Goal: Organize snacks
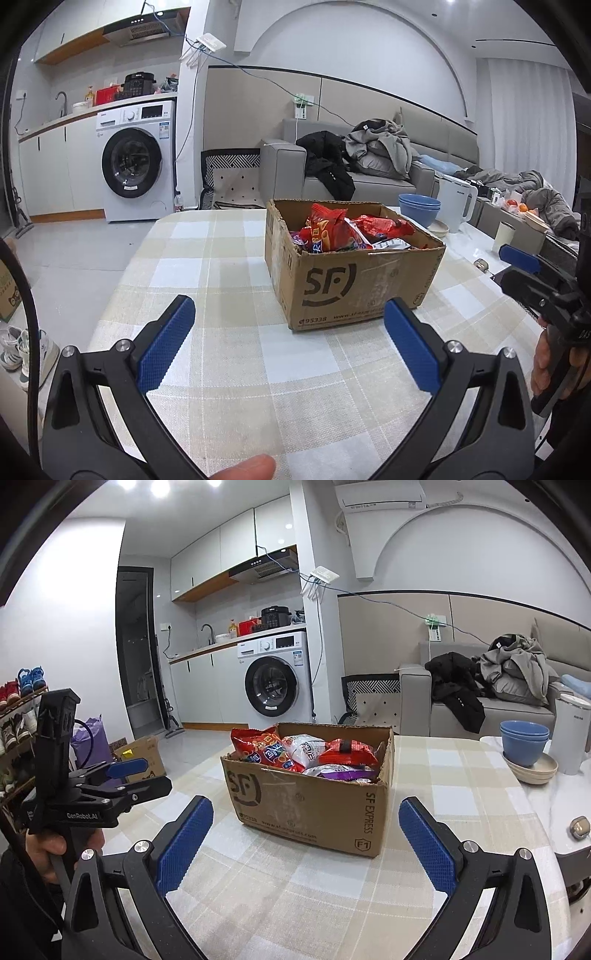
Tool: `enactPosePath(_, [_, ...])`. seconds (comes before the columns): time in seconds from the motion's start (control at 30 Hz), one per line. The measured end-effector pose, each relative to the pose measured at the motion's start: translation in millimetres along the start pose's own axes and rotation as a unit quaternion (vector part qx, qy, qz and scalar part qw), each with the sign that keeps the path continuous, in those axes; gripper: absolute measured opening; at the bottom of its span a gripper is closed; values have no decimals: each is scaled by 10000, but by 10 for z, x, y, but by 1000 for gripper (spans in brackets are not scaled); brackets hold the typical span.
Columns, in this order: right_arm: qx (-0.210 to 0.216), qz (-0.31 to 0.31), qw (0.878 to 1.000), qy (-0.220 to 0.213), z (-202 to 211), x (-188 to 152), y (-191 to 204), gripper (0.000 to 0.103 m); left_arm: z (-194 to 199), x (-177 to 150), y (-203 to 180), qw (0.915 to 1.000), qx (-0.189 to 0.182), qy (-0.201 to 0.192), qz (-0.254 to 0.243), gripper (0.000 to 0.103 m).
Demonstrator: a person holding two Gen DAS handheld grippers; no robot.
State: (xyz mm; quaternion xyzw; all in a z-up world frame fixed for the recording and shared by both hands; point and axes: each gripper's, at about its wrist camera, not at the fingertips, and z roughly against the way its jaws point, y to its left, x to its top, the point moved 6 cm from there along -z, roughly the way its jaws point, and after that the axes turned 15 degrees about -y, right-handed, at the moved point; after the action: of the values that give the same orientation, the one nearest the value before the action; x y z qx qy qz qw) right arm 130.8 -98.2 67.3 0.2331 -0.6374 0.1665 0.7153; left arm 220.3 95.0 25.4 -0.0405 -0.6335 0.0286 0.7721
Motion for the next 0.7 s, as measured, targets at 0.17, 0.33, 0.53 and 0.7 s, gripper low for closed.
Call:
enactPosePath(0.17, [-7,-73,9999,-100,50,-11,-35,103,-16,-61,-15,10000,-41,-29,-18,102])
enactPosePath(0.33, [-40,22,9998,-174,63,-5,-32,103,-43,-85,-18,10000,-54,-30,6,102])
enactPosePath(0.53, [0,1,9997,-234,91,-38,-29,103,-76,-161,-31,10000,-47,-31,-38,102])
enactPosePath(0.7, [29,-1,9996,-266,103,-57,-25,103,-104,-221,-44,10000,-58,-37,-45,102])
